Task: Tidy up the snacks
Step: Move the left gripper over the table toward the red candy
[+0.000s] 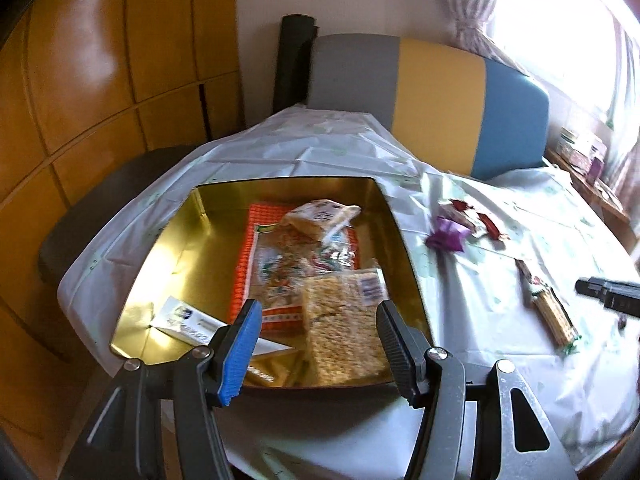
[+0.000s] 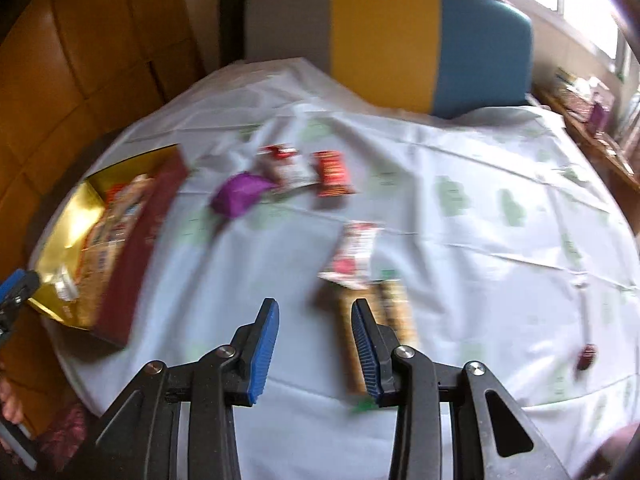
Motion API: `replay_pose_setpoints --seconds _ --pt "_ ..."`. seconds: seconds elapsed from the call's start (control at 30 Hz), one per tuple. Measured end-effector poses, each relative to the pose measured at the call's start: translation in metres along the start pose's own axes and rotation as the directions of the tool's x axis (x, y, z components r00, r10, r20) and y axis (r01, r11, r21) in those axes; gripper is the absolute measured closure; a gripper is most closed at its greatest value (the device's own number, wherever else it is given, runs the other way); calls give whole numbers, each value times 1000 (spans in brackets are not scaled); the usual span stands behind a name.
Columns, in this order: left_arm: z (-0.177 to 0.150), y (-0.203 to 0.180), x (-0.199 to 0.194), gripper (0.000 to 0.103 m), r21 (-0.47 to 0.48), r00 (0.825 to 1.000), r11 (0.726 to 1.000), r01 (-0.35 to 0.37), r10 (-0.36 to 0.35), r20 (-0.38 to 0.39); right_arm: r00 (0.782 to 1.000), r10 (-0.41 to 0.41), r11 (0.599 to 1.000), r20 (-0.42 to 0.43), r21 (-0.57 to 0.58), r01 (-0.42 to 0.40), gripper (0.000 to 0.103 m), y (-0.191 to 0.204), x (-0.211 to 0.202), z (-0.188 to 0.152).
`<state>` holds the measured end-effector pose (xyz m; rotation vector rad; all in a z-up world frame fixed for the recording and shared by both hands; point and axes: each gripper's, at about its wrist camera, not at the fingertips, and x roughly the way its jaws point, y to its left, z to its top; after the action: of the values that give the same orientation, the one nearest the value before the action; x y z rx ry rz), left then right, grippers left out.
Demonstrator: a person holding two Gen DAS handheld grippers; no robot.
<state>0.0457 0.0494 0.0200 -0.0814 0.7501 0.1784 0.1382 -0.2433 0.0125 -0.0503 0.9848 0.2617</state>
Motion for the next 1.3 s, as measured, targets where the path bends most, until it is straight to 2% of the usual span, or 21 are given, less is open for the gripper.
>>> replay_pose_setpoints --seconds 0.17,0.3,0.37,0.43,0.47,0.57,0.8,0.9,1.07,1.3 --pt "-1 -17 -1 43 42 1000 999 31 -31 -4 994 -108 993 4 45 108 65 -54 -9 4" --pt "0 -36 -1 43 85 998 994 67 -66 -17 969 -245 966 -26 77 247 65 -100 -5 0" --pt "0 -45 0 43 98 995 991 95 -92 -32 958 -282 950 -48 125 286 65 -121 0 -5" --pt "0 -57 1 43 117 991 985 125 -120 -53 953 -290 924 -93 232 304 65 -144 4 -9" --pt "0 -63 2 43 128 989 982 140 -133 -63 953 -286 910 -102 284 304 65 -153 4 -9" --pt "0 -84 9 43 151 977 969 197 -182 -108 961 -258 898 -102 342 278 65 -164 5 -9" --pt "-3 -127 37 43 150 948 952 267 -232 -216 969 -225 895 -101 372 246 65 -169 3 -11" --pt "-7 -141 43 43 171 946 949 267 -224 -232 974 -202 909 -103 351 225 65 -164 6 -9" --pt "-6 -151 53 43 190 944 945 265 -214 -252 987 -105 955 -123 263 135 65 -141 15 -8" --pt "29 -150 76 43 155 941 954 258 -211 -265 984 -90 985 -156 130 111 63 -110 23 -10"
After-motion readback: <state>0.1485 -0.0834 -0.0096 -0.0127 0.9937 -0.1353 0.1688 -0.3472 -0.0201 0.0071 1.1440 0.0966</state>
